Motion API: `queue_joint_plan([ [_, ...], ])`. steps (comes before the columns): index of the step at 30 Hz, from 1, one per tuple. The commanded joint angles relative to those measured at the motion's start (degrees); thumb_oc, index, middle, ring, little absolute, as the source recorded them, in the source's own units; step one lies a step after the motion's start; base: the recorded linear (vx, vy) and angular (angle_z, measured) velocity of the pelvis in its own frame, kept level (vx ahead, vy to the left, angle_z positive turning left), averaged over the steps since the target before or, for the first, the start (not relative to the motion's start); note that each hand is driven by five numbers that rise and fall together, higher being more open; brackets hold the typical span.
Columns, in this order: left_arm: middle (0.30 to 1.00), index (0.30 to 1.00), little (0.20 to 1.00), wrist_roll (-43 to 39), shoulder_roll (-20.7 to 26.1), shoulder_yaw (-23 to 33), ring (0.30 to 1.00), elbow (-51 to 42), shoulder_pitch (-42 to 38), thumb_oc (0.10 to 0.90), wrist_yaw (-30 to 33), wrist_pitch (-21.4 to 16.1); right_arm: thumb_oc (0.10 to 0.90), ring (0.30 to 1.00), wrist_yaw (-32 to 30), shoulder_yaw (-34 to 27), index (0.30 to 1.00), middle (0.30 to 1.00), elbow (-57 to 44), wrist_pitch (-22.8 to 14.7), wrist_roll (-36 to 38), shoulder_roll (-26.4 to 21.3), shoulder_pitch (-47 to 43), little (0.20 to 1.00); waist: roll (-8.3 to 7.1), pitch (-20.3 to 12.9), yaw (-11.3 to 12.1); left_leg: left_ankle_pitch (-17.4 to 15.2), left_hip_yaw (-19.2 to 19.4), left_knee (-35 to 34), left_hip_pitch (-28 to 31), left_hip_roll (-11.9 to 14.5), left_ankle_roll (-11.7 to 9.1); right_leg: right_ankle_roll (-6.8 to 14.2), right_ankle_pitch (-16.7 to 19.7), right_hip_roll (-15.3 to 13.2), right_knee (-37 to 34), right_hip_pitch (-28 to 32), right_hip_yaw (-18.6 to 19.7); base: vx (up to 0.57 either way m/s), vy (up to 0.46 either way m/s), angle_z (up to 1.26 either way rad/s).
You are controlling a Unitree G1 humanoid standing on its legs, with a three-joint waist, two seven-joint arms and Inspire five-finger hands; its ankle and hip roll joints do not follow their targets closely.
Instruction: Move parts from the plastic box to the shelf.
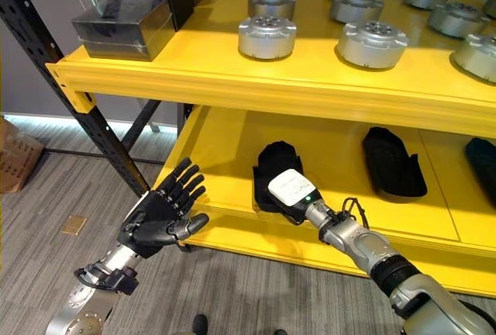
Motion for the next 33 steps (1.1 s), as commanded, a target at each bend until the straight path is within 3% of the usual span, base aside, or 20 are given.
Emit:
queue_joint_plan([
  [1, 1.000, 1.000, 1.000, 0.08, -0.36, 1.83, 1.000, -5.75, -4.15, 0.900, -3.99, -4.00, 0.400, 0.300, -3.17, -3.01, 0.300, 0.300, -0.43, 0.98, 4.74, -0.11, -8.16, 0.300, -0.98, -1.16, 0.60, -1.41, 1.01, 4.36, -0.08, 2.77, -0.59, -1.20, -0.97, -2.53, 5.00, -3.42, -0.33, 0.04, -0.128, 0.02],
  [4, 1.000, 1.000, 1.000, 0.15, -0.64, 2.08, 1.000, -5.86, -4.27, 0.900, -3.96, -4.04, 0.400, 0.300, -2.90, -3.58, 0.300, 0.300, -0.97, 0.22, 4.30, 0.01, -8.22, 0.300, -0.69, -1.07, 0.29, -0.85, 0.70, 5.06, -0.19, 3.09, -0.88, -1.71, -1.49, -2.12, 5.61, -3.55, -0.08, 0.03, -0.117, 0.03],
  [8, 1.000, 1.000, 1.000, -0.02, -1.51, 2.57, 1.000, -5.82, -4.68, 0.900, -3.74, -4.68, 0.400, 0.300, -2.34, -4.07, 0.300, 0.300, -3.66, -0.48, 3.93, 0.27, -8.04, 0.300, -0.39, -1.23, -0.64, 2.42, -1.07, 8.87, -1.00, 3.79, -1.65, -3.34, -2.93, -0.18, 6.83, -3.75, 1.25, 0.03, -0.154, 0.12],
  [11, 1.000, 1.000, 1.000, -0.13, -2.60, 2.55, 1.000, -5.87, -5.55, 0.900, -3.18, -5.22, 0.400, 0.300, -1.31, -5.24, 0.300, 0.300, -6.89, 0.53, 3.19, 1.39, -7.46, 0.300, -0.69, -0.83, -1.70, 5.63, -0.23, 17.10, -3.17, 4.54, -2.30, -5.34, -3.94, 1.09, 8.42, -4.47, 0.76, -0.02, -0.202, 0.23],
  [12, 1.000, 1.000, 1.000, 0.96, -3.71, 2.49, 1.000, -5.11, -6.90, 0.900, -3.59, -5.18, 0.400, 0.300, -2.05, -6.36, 0.300, 0.300, -7.31, 0.26, 1.15, 2.46, -6.63, 0.300, -1.65, 0.36, -1.91, 7.12, -0.26, 27.42, -8.19, 3.06, -2.23, -6.78, -4.00, 1.69, 9.09, -4.21, 0.61, -0.01, -0.226, 0.53],
  [13, 1.000, 1.000, 1.000, 1.49, -3.90, 2.40, 1.000, -4.96, -7.14, 0.900, -3.75, -5.04, 0.400, 0.300, -2.60, -6.46, 0.300, 0.300, -7.07, 0.01, 1.24, 2.60, -6.50, 0.300, -1.68, 0.52, -1.96, 6.73, -0.38, 28.82, -9.39, 2.73, -2.05, -6.90, -4.08, 1.90, 9.22, -4.22, 0.60, 0.04, -0.211, 0.50],
  [16, 1.000, 1.000, 1.000, 6.10, -3.05, 2.06, 1.000, -4.21, -8.31, 0.900, 0.58, -5.65, 0.400, 0.300, -2.44, -5.58, 0.300, 0.300, -6.85, -2.35, 0.33, 3.91, -8.49, 0.300, -0.86, 1.85, -1.10, 5.60, -1.70, 21.27, -11.35, -1.95, -0.28, -5.88, -3.79, 3.68, 9.11, -3.46, 3.85, 0.13, 0.011, 0.02],
  [18, 1.000, 1.000, 1.000, 4.67, -2.66, 2.21, 1.000, -4.58, -8.16, 0.900, 0.74, -5.89, 0.400, 0.300, -1.86, -5.35, 0.300, 0.300, -9.10, -2.61, 0.58, 3.42, -8.02, 0.300, -0.65, 2.14, -0.69, 7.15, -1.82, 15.74, -12.37, -2.37, -0.45, -5.48, -3.74, 4.27, 8.43, -2.59, 4.53, 0.21, 0.100, -0.36],
  [19, 1.000, 1.000, 1.000, 2.77, -2.35, 3.11, 1.000, -5.48, -7.13, 0.900, -0.58, -5.05, 0.400, 0.300, -1.62, -5.85, 0.300, 0.300, -12.29, -3.01, 0.88, 2.31, -6.13, 0.300, -0.95, 2.33, -0.02, 10.40, -3.30, 10.37, -15.23, -2.25, -1.09, -5.22, -3.36, 4.45, 7.47, -1.41, 5.99, 0.22, 0.126, -0.39],
  [20, 1.000, 1.000, 1.000, 2.22, -2.23, 3.27, 1.000, -5.68, -6.82, 0.900, -1.03, -4.66, 0.400, 0.300, -1.89, -5.92, 0.300, 0.300, -12.65, -3.15, 1.04, 2.09, -5.70, 0.300, -1.14, 2.45, 0.21, 11.13, -3.72, 9.17, -15.61, -2.26, -1.22, -5.14, -3.28, 4.33, 7.29, -1.04, 6.34, 0.45, 0.306, -0.51],
  [21, 1.000, 1.000, 1.000, -0.23, -1.45, 4.17, 1.000, -5.62, -5.77, 0.900, -3.70, -4.58, 0.400, 0.300, -3.83, -6.13, 0.300, 0.300, -12.90, -5.42, 1.81, 1.10, -4.55, 0.300, -1.84, 2.60, 1.29, 10.82, -6.92, 6.38, -17.15, -2.73, -1.15, -4.44, -3.39, 3.32, 7.14, 0.67, 8.25, 0.34, 0.252, -0.64],
  [26, 1.000, 1.000, 1.000, 0.46, -1.89, 3.04, 1.000, -4.67, -7.14, 0.900, -3.96, -4.68, 0.400, 0.300, -3.04, -6.83, 0.300, 0.300, -13.98, -5.70, 2.32, 1.00, -3.55, 0.300, -1.14, 1.34, 0.39, 7.12, -5.24, 4.26, -12.35, -2.58, 0.01, -3.84, -4.82, 2.47, 8.18, 1.01, 6.71, 0.19, 0.181, -0.70],
  [28, 1.000, 1.000, 1.000, 0.40, -1.64, 1.81, 1.000, -4.08, -8.77, 0.900, -4.54, -4.77, 0.400, 0.300, -3.12, -7.44, 0.300, 0.300, -14.76, -4.56, 2.52, 1.01, -2.28, 0.300, -1.23, 0.20, -0.09, 4.45, -5.06, 3.38, -9.56, -3.60, 1.05, -3.00, -5.18, 1.50, 8.21, 0.87, 5.78, 0.17, 0.207, -0.49],
  [33, 1.000, 1.000, 1.000, -0.51, -0.08, 1.26, 1.000, -4.37, -9.45, 0.900, -5.57, -4.59, 0.400, 0.300, -2.19, -8.90, 0.300, 0.300, -16.20, -2.51, 2.61, 0.83, -0.74, 0.300, -1.76, -1.26, -0.11, 2.08, -4.21, 2.91, -7.87, -5.26, 2.71, -1.47, -4.82, -0.39, 8.03, 0.67, 5.21, 0.13, 0.160, 0.11],
])
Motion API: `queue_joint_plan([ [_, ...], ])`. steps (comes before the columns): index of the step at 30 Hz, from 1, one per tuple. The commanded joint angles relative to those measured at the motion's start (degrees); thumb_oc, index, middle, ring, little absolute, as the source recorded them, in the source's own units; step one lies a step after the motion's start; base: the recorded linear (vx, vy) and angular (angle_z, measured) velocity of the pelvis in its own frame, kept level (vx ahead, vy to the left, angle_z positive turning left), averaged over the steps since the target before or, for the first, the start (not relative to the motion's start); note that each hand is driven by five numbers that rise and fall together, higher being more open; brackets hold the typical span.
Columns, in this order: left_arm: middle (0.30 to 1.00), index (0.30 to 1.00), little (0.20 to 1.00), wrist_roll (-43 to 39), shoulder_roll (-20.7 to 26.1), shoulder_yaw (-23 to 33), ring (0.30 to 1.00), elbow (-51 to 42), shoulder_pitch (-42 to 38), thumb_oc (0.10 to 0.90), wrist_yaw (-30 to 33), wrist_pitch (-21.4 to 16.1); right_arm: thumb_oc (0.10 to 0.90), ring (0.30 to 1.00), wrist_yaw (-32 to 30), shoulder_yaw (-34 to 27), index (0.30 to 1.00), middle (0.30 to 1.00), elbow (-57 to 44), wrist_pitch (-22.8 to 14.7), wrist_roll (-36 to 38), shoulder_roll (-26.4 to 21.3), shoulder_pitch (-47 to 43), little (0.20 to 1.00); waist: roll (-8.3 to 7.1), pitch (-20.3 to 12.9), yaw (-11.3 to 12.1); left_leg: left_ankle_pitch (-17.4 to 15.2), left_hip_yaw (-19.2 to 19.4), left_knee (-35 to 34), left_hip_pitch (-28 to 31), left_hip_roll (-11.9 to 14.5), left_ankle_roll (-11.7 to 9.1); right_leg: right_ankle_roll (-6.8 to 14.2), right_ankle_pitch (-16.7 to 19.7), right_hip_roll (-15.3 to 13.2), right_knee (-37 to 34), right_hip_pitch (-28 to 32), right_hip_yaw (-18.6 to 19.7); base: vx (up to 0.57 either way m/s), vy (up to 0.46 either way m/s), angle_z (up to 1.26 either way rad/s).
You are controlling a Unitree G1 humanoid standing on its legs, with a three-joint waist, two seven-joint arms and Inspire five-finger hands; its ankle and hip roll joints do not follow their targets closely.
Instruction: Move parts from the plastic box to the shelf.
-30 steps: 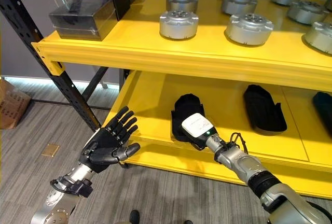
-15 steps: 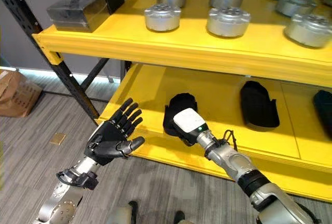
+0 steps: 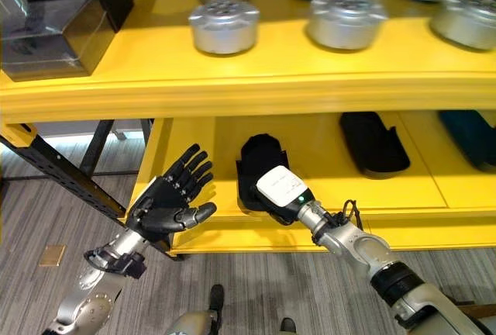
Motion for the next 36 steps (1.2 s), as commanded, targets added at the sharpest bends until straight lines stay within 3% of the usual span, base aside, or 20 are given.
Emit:
queue_joint_plan([
  [1, 1.000, 1.000, 1.000, -2.68, 0.63, 0.81, 1.000, -6.46, -0.72, 0.900, -3.27, -5.37, 0.400, 0.300, -2.77, -2.61, 0.300, 0.300, -3.40, 1.43, 2.80, 0.75, -5.74, 0.300, -1.75, -6.08, 1.88, -1.33, 0.77, 0.99, -0.28, 3.78, -2.19, -1.21, 1.52, 4.53, 2.91, 0.04, -3.44, 0.14, 0.157, 0.16],
  [11, 1.000, 1.000, 1.000, -4.24, 1.37, 0.34, 1.000, -6.94, 0.24, 0.900, -6.49, -3.48, 0.400, 0.300, -3.20, -5.78, 0.300, 0.300, -3.30, 2.63, 1.67, 1.54, -2.24, 0.300, -2.36, -7.25, 1.91, -3.80, 2.77, 2.19, 0.74, 1.89, 1.11, 0.27, -0.41, 2.68, 9.24, -1.18, -4.59, 0.10, 0.141, 0.05],
  [12, 1.000, 1.000, 1.000, -4.90, 1.30, 0.13, 1.000, -6.93, 0.52, 0.900, -6.91, -3.24, 0.400, 0.300, -3.45, -6.26, 0.300, 0.300, -3.12, 2.69, 1.41, 1.71, -1.54, 0.300, -2.51, -7.33, 1.80, -4.15, 3.48, 2.21, 1.10, 1.23, 2.03, 0.61, 0.59, 2.36, 11.57, -2.22, -5.19, 0.06, 0.253, -0.13],
  [13, 1.000, 1.000, 1.000, -4.71, 0.90, -0.20, 1.000, -7.02, 0.39, 0.900, -6.77, -2.99, 0.400, 0.300, -3.33, -6.18, 0.300, 0.300, -2.68, 3.01, 0.71, 2.63, -1.73, 0.300, -2.23, -6.82, 1.81, -4.62, 4.30, 2.11, 1.83, 0.99, 2.78, 0.84, 2.15, 1.44, 18.29, -5.15, -6.44, 0.04, 0.236, -0.15],
  [15, 1.000, 1.000, 1.000, -4.15, 0.24, -0.33, 1.000, -6.91, 0.72, 0.900, -6.44, -3.13, 0.400, 0.300, -3.18, -6.03, 0.300, 0.300, -2.28, 2.80, 1.09, 3.17, -2.14, 0.300, -1.85, -6.03, 1.88, -4.89, 5.41, 1.66, 3.22, 1.20, 3.13, 0.80, 3.82, 0.02, 24.12, -8.25, -8.12, 0.02, 0.145, -0.29],
  [17, 1.000, 1.000, 1.000, -4.06, -0.06, -0.43, 1.000, -6.91, 0.78, 0.900, -6.12, -3.28, 0.400, 0.300, -3.21, -6.06, 0.300, 0.300, -2.05, 2.41, 1.05, 3.37, -2.41, 0.300, -1.87, -5.70, 1.94, -5.02, 6.11, 1.41, 3.74, 1.33, 3.14, 0.93, 4.93, -0.79, 24.93, -9.44, -8.42, 0.00, 0.039, -0.45],
  [18, 1.000, 1.000, 1.000, -3.98, -0.29, -0.53, 1.000, -6.84, 0.72, 0.900, -5.72, -3.48, 0.400, 0.300, -3.08, -5.80, 0.300, 0.300, -1.82, 2.24, 1.19, 3.57, -3.08, 0.300, -1.95, -5.36, 1.96, -5.14, 6.92, 1.29, 4.16, 1.68, 2.83, 1.00, 5.89, -1.72, 23.81, -10.08, -8.96, -0.05, -0.074, -0.54],
  [19, 1.000, 1.000, 1.000, -3.58, -0.57, -0.46, 1.000, -6.17, 0.31, 0.900, -5.35, -4.55, 0.400, 0.300, -2.44, -4.72, 0.300, 0.300, -1.33, 2.13, 2.05, 3.88, -5.25, 0.300, -2.21, -4.85, 2.01, -5.22, 8.26, 0.97, 4.91, 2.82, 1.75, 1.36, 7.20, -2.80, 18.39, -10.16, -9.76, -0.05, -0.114, -0.49],
  [23, 1.000, 1.000, 1.000, -2.82, -1.03, -0.57, 1.000, -6.05, -0.42, 0.900, -4.02, -5.25, 0.400, 0.300, -0.77, -3.05, 0.300, 0.300, -0.71, 2.85, 3.62, 5.12, -8.26, 0.300, -2.85, -4.25, 2.22, -5.35, 9.61, 0.15, 6.24, 4.59, 0.63, 2.87, 10.56, -3.59, 12.18, -10.27, -9.72, -0.04, -0.152, -0.34],
  [29, 1.000, 1.000, 1.000, -4.55, -2.16, 0.29, 1.000, -5.47, -0.42, 0.900, -4.33, -6.47, 0.400, 0.300, -0.37, -1.40, 0.300, 0.300, 0.33, -0.09, 4.24, 4.57, -9.07, 0.300, -3.71, -5.54, 2.78, -3.92, 9.84, -1.83, 6.89, 7.06, -1.86, 3.16, 7.68, -0.95, 3.42, -6.42, -11.56, -0.03, -0.138, -0.04],
  [36, 1.000, 1.000, 1.000, -3.93, -2.29, 0.73, 1.000, -6.82, 1.50, 0.900, -4.16, -6.01, 0.400, 0.300, 2.18, -0.27, 0.300, 0.300, -0.72, -0.86, 5.50, 3.58, -8.76, 0.300, -3.81, -7.22, 3.21, -3.60, 8.49, -2.31, 7.92, 8.25, -3.07, 1.71, 6.34, 0.57, 0.58, -2.47, -12.51, 0.05, -0.111, -0.12],
])
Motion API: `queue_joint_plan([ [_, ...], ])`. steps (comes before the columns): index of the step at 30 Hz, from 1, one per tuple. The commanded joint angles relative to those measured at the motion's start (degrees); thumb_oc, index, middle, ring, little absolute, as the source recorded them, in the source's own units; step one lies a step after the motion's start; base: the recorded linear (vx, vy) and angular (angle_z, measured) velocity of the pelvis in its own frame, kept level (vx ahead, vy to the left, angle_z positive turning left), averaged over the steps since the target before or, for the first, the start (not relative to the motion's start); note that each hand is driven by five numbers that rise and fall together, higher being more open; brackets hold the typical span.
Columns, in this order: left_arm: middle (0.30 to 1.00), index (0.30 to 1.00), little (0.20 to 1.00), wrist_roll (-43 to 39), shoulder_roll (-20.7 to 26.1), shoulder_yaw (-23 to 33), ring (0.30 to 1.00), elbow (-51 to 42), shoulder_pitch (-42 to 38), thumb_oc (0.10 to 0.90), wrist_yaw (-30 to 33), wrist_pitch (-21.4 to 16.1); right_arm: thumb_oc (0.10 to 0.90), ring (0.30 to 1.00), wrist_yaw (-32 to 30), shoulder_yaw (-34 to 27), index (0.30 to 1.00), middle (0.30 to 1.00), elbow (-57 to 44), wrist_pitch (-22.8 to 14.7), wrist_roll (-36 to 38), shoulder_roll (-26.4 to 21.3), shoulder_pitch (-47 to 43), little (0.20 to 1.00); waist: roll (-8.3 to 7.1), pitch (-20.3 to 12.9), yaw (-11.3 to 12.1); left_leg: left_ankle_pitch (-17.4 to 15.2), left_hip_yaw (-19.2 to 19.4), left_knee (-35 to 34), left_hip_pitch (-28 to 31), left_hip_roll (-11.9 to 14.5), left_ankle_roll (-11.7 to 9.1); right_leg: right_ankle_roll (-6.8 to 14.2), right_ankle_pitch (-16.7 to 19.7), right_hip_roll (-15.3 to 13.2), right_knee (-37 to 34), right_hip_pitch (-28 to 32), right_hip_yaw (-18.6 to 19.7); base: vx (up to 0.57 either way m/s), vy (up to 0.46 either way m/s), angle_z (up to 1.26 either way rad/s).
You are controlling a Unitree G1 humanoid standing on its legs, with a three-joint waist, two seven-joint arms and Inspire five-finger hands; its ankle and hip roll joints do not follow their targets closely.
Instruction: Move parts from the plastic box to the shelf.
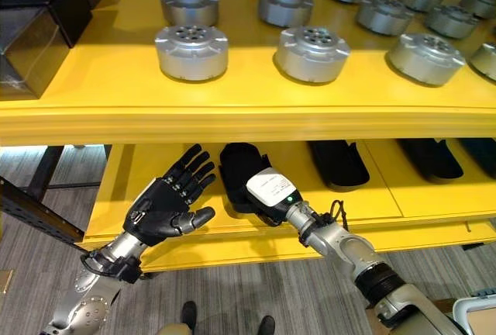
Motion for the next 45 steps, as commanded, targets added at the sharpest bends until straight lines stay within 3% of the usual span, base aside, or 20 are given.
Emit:
queue_joint_plan([
  [1, 1.000, 1.000, 1.000, -1.68, -0.77, 0.33, 1.000, -5.61, -2.25, 0.900, -0.78, -5.97, 0.400, 0.300, -1.92, -0.15, 0.300, 0.300, -1.73, -0.65, 5.34, -0.25, -8.30, 0.300, 0.21, -5.43, 0.78, -1.59, 0.80, -0.46, 1.25, -1.02, 1.15, 2.40, -2.58, -4.85, 5.82, -0.70, -1.19, 0.06, -0.078, 0.02],
  [6, 1.000, 1.000, 1.000, -3.66, -0.31, 0.53, 1.000, -5.96, -1.69, 0.900, -3.76, -4.87, 0.400, 0.300, -0.29, 1.33, 0.300, 0.300, -0.16, -1.11, 5.35, 0.07, -9.31, 0.300, 0.67, -5.50, 1.03, -1.29, 0.31, -0.19, 1.07, -0.59, 0.63, 2.06, -3.12, -4.72, 6.01, -0.32, -1.28, 0.04, -0.051, 0.08],
  [17, 1.000, 1.000, 1.000, -3.21, -0.61, 0.84, 1.000, -6.86, -1.90, 0.900, -1.40, -4.16, 0.400, 0.300, 0.09, 3.50, 0.300, 0.300, 3.19, -2.23, 4.60, 1.81, -11.45, 0.300, 1.56, -5.08, 2.00, -0.84, -1.58, 0.50, 0.21, -0.34, 0.18, 1.20, -4.15, -4.54, 6.86, -0.29, -1.22, 0.02, -0.025, 0.05],
  [28, 1.000, 1.000, 1.000, -2.90, -0.29, 0.69, 1.000, -7.37, -1.59, 0.900, -1.79, -3.51, 0.400, 0.300, -1.41, 4.29, 0.300, 0.300, 6.65, 0.75, 5.03, 2.40, -14.12, 0.300, 2.30, -4.07, 3.08, -0.62, -3.23, 1.54, -1.49, -0.41, 0.07, 0.84, -4.59, -4.66, 7.99, -1.47, -0.99, 0.02, -0.021, 0.02],
  [34, 1.000, 1.000, 1.000, -3.44, 0.36, 0.71, 1.000, -8.29, -1.82, 0.900, -1.63, -1.82, 0.400, 0.300, -3.96, 3.12, 0.300, 0.300, 8.78, 1.85, 4.29, -0.01, -15.38, 0.300, 3.48, -2.32, 3.79, -0.64, -4.93, 3.23, -4.10, -0.63, 0.11, 0.46, -5.38, -4.83, 10.22, -3.79, -0.42, 0.01, -0.046, 0.09],
  [40, 1.000, 1.000, 1.000, -4.16, 1.00, 0.04, 1.000, -8.23, -3.91, 0.900, -1.65, -2.94, 0.400, 0.300, -6.48, 3.61, 0.300, 0.300, 12.13, 2.06, 4.26, -2.28, -20.51, 0.300, 5.08, 1.16, 4.25, -0.02, -5.85, 3.37, -6.98, -1.28, 0.29, 0.02, -5.42, -4.66, 10.96, -6.59, -0.11, -0.10, -0.042, 0.05],
  [45, 1.000, 1.000, 1.000, -4.46, 1.19, -0.09, 1.000, -8.73, -3.95, 0.900, -0.88, -3.24, 0.400, 0.300, -7.67, 3.89, 0.300, 0.300, 12.97, 1.96, 4.64, -3.37, -21.91, 0.300, 5.49, 2.42, 4.41, 0.38, -6.42, 3.36, -8.01, -1.37, 0.27, -0.28, -5.45, -4.37, 11.19, -7.55, -0.08, -0.04, -0.062, 0.07],
])
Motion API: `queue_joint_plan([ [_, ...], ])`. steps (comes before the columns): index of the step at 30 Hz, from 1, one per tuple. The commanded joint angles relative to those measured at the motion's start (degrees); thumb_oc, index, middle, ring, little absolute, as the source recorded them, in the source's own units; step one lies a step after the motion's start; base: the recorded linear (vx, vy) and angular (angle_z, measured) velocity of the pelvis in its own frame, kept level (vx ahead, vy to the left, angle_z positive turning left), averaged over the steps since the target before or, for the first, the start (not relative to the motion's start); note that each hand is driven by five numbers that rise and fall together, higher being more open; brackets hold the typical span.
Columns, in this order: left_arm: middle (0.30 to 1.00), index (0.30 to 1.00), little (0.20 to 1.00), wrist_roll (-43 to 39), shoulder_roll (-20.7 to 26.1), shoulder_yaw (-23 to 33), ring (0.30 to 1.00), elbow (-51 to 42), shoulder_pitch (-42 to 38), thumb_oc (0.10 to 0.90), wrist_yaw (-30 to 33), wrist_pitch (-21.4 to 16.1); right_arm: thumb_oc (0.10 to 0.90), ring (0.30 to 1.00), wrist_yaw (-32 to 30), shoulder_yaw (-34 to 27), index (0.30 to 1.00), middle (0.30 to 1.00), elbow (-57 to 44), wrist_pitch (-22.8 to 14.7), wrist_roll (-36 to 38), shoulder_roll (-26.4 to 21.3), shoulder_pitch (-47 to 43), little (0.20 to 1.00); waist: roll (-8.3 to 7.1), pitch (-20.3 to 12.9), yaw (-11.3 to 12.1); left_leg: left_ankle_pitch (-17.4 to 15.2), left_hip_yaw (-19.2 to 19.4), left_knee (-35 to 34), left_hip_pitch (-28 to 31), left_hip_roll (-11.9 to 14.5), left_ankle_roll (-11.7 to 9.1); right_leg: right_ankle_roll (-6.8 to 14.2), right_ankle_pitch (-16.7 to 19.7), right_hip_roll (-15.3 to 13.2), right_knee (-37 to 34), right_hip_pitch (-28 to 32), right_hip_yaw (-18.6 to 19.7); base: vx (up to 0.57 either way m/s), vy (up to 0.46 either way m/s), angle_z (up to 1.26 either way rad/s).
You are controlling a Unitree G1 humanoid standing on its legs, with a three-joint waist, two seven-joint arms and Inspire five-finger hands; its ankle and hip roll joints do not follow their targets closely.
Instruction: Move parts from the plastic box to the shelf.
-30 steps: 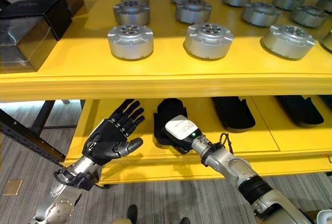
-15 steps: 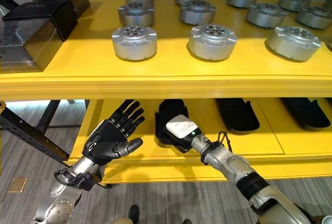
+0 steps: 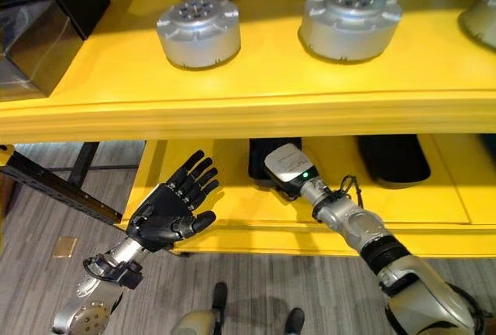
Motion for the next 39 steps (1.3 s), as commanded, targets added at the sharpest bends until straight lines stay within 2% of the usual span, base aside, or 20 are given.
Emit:
queue_joint_plan([
  [1, 1.000, 1.000, 1.000, -2.26, 0.97, 0.66, 1.000, -8.22, -4.21, 0.900, -0.76, -5.03, 0.400, 0.300, -2.83, 1.43, 0.300, 0.300, -0.81, 0.26, 4.05, -1.07, -8.96, 0.300, -3.29, -0.49, 0.76, -1.32, -1.09, 2.08, -0.71, -0.17, 0.47, -0.41, -4.47, -3.47, 8.91, -2.68, 3.91, -0.03, -0.038, 0.05],
  [17, 1.000, 1.000, 1.000, -2.19, 0.72, -0.17, 1.000, -8.84, -3.31, 0.900, -1.49, -4.89, 0.400, 0.300, -3.14, 1.71, 0.300, 0.300, 0.11, -0.42, 2.43, -1.45, -9.85, 0.300, -2.57, -0.03, 0.40, -0.85, -1.39, 1.69, -0.13, 0.23, 0.10, -0.88, -4.59, -3.08, 9.07, -2.61, 4.23, 0.00, -0.006, 0.01],
  [18, 1.000, 1.000, 1.000, -2.21, 0.67, -0.05, 1.000, -8.87, -3.13, 0.900, -1.52, -4.85, 0.602, 0.583, -2.74, 1.69, 0.583, 0.583, 0.06, -0.91, 2.50, -1.64, -9.64, 0.583, -2.59, -0.19, 0.30, -0.86, -1.34, 1.65, 0.04, 0.26, 0.05, -0.88, -4.59, -3.04, 8.97, -2.45, 4.30, 0.00, 0.000, 0.00],
  [19, 1.000, 1.000, 1.000, -2.28, 0.65, 0.06, 1.000, -8.95, -2.81, 0.900, -1.64, -4.87, 0.875, 0.964, -2.72, 1.62, 0.964, 0.964, -0.50, -0.65, 1.85, -1.83, -9.18, 0.964, -2.59, -0.27, 0.18, -0.82, -1.26, 1.54, 0.29, 0.36, 0.01, -0.88, -4.55, -3.03, 8.95, -2.33, 4.41, 0.00, 0.000, 0.00],
  [20, 1.000, 1.000, 1.000, -2.30, 0.62, 0.13, 1.000, -9.03, -2.68, 0.900, -1.69, -4.83, 0.900, 1.000, -2.60, 1.66, 1.000, 1.000, -0.70, -0.60, 1.71, -1.89, -9.04, 1.000, -2.60, -0.32, 0.13, -0.81, -1.19, 1.52, 0.39, 0.40, 0.00, -0.88, -4.55, -3.03, 8.94, -2.26, 4.43, 0.00, 0.000, 0.00],
  [34, 1.000, 1.000, 1.000, -1.91, 0.50, 1.20, 1.000, -9.14, -0.90, 0.900, -2.22, -4.52, 0.900, 1.000, 3.08, 0.71, 1.000, 1.000, -6.86, -0.39, 1.86, -4.06, -3.42, 1.000, -3.54, -2.08, -1.39, -0.77, -0.16, 0.73, 2.79, 1.31, -0.29, -0.75, -4.55, -2.61, 8.10, -0.40, 5.31, 0.00, -0.002, -0.01],
  [39, 1.000, 1.000, 1.000, -1.91, 0.47, 0.75, 1.000, -9.05, -1.32, 0.900, -2.11, -4.21, 0.900, 1.000, 0.70, 0.76, 1.000, 1.000, -5.71, 2.71, -1.57, -4.04, -2.52, 1.000, -3.76, -2.51, -1.58, -0.89, 0.05, 0.66, 3.25, 1.38, -0.28, -0.67, -4.26, -2.43, 7.36, 0.22, 5.56, 0.00, 0.000, 0.00],
])
